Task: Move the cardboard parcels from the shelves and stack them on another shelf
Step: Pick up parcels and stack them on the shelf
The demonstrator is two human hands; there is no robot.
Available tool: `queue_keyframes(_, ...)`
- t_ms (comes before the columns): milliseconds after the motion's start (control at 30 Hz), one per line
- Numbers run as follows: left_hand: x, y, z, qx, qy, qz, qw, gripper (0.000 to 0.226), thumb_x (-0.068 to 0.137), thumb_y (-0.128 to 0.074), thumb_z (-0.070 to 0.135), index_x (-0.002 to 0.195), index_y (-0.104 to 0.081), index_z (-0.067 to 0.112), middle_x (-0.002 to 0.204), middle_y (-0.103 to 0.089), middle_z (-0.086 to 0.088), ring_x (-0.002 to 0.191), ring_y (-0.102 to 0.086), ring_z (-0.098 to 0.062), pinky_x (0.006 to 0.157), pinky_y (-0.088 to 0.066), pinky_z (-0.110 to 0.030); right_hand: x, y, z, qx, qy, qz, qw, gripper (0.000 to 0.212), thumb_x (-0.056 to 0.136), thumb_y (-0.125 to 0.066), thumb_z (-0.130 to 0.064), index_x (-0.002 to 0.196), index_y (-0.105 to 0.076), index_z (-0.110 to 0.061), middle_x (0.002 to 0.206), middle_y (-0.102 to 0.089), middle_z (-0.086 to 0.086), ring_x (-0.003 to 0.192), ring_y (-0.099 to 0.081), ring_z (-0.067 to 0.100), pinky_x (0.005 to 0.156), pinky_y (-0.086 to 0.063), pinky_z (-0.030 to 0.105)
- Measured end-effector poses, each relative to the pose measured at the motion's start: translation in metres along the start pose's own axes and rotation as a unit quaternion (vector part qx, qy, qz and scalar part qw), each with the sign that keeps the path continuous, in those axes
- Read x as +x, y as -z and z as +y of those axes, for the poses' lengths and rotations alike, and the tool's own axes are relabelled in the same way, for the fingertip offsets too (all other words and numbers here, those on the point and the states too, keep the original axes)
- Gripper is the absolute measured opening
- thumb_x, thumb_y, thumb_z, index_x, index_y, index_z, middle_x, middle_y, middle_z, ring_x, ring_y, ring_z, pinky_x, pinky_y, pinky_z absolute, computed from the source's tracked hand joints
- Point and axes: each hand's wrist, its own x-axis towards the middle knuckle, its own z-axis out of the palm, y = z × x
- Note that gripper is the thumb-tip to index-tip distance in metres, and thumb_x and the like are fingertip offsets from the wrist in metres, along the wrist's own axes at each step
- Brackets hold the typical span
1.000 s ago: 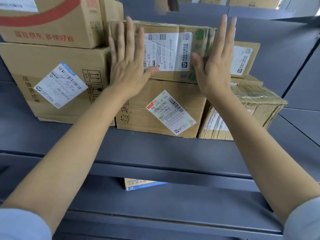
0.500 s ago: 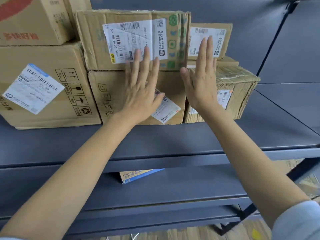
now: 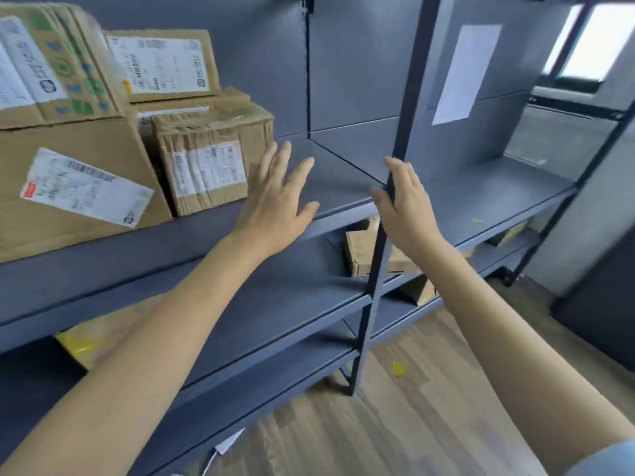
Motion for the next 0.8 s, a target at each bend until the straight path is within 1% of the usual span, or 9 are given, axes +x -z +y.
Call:
queue_keyframes(67, -0.001, -0.023, 0.039, -0.037, -0.032, 0.001, 0.999, 0.053, 0.089, -0.059, 0.018, 0.138, -0.043, 0.004, 0.151, -0.025, -0.024, 0.141, -0.015, -0.041, 0.114, -0.012, -0.050, -0.022, 0.035, 0.037, -0.023, -0.053, -0.002, 0.998, 0.050, 0.101, -0.042, -0.024, 0.147, -0.027, -0.010, 0.154, -0.028, 0.007, 0.144, -0.020, 0.026, 0.117, -0.020, 0.039)
queue_keyframes(133, -0.003, -0.044, 0.077, -0.075, -0.042, -0.004, 0.996, 0.049, 0.088, -0.060, 0.011, 0.134, -0.047, 0.003, 0.149, -0.030, -0.023, 0.141, -0.019, -0.039, 0.114, -0.016, -0.047, -0.042, 0.067, 0.069, -0.048, -0.098, 0.000, 0.994, 0.051, 0.101, -0.042, -0.025, 0.147, -0.027, -0.011, 0.155, -0.027, 0.006, 0.144, -0.021, 0.025, 0.117, -0.020, 0.038)
queue_keyframes(267, -0.002, -0.087, 0.140, -0.137, -0.041, -0.079, 0.987, 0.052, 0.090, -0.057, 0.012, 0.139, -0.042, 0.007, 0.152, -0.027, -0.016, 0.143, -0.014, -0.031, 0.115, -0.012, -0.038, -0.074, 0.117, 0.116, -0.064, -0.157, 0.000, 0.986, 0.053, 0.100, -0.044, -0.026, 0.147, -0.027, -0.009, 0.154, -0.029, 0.006, 0.142, -0.025, 0.023, 0.115, -0.021, 0.035)
queue_keyframes(367, -0.002, -0.119, 0.168, -0.157, -0.037, -0.150, 0.975, 0.055, 0.090, -0.056, 0.011, 0.142, -0.037, 0.010, 0.154, -0.023, -0.013, 0.143, -0.011, -0.029, 0.116, -0.010, -0.037, -0.088, 0.139, 0.148, -0.066, -0.174, 0.005, 0.982, 0.053, 0.100, -0.045, -0.028, 0.146, -0.029, -0.009, 0.153, -0.030, 0.006, 0.142, -0.025, 0.022, 0.116, -0.022, 0.035)
queue_keyframes(433, 0.001, -0.138, 0.178, -0.159, -0.029, -0.191, 0.968, 0.055, 0.091, -0.055, 0.013, 0.143, -0.035, 0.011, 0.155, -0.021, -0.014, 0.144, -0.009, -0.029, 0.116, -0.011, -0.038, -0.094, 0.148, 0.168, -0.069, -0.180, 0.008, 0.981, 0.053, 0.099, -0.045, -0.029, 0.146, -0.030, -0.009, 0.152, -0.032, 0.005, 0.142, -0.025, 0.021, 0.115, -0.022, 0.033)
queue_keyframes(567, 0.014, -0.171, 0.189, -0.157, -0.002, -0.245, 0.957, 0.055, 0.094, -0.050, 0.016, 0.145, -0.031, 0.016, 0.157, -0.014, -0.010, 0.146, -0.003, -0.025, 0.116, -0.009, -0.037, -0.088, 0.149, 0.206, -0.061, -0.211, -0.007, 0.976, 0.054, 0.099, -0.044, -0.030, 0.146, -0.030, -0.009, 0.153, -0.031, 0.005, 0.143, -0.022, 0.022, 0.115, -0.023, 0.037)
queue_keyframes(667, 0.032, -0.199, 0.190, -0.165, 0.007, -0.258, 0.952, 0.055, 0.094, -0.049, 0.016, 0.146, -0.030, 0.016, 0.158, -0.012, -0.009, 0.146, -0.002, -0.024, 0.116, -0.009, -0.037, -0.066, 0.138, 0.229, -0.062, -0.222, -0.024, 0.973, 0.054, 0.099, -0.045, -0.030, 0.146, -0.031, -0.009, 0.153, -0.031, 0.006, 0.142, -0.024, 0.022, 0.114, -0.023, 0.036)
queue_keyframes(800, 0.057, -0.243, 0.187, -0.196, 0.031, -0.263, 0.944, 0.057, 0.094, -0.051, 0.018, 0.146, -0.027, 0.014, 0.157, -0.012, -0.007, 0.145, -0.003, -0.023, 0.116, -0.011, -0.039, -0.029, 0.116, 0.257, -0.062, -0.221, -0.054, 0.972, 0.055, 0.099, -0.045, -0.033, 0.146, -0.030, -0.010, 0.152, -0.031, 0.005, 0.141, -0.027, 0.021, 0.112, -0.027, 0.035)
